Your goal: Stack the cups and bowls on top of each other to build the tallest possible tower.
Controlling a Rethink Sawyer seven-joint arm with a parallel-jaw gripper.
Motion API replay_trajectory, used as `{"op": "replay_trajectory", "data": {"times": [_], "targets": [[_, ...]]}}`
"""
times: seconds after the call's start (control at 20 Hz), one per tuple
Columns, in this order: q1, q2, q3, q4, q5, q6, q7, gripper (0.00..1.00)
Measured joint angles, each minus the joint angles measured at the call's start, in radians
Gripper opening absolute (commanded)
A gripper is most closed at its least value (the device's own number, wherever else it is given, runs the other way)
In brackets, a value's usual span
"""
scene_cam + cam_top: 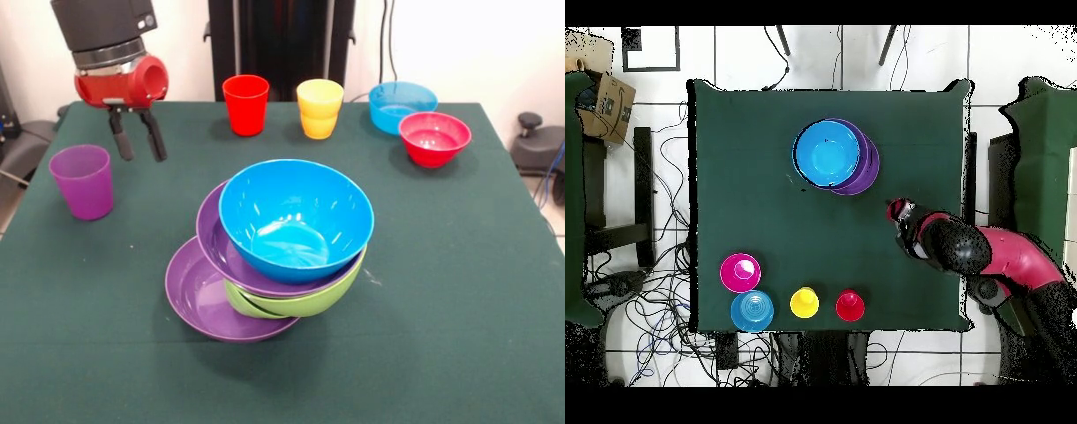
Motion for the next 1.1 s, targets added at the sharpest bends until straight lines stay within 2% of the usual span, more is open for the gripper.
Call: {"op": "replay_trajectory", "data": {"times": [0.5,0.75,1.1], "targets": [[-0.028,0.074,0.017,-0.075,-0.004,0.0,0.0,1.0],[-0.052,0.07,0.028,-0.076,-0.004,0.012,0.0,1.0],[-0.061,0.02,0.045,-0.076,-0.003,0.097,0.0,1.0]]}}
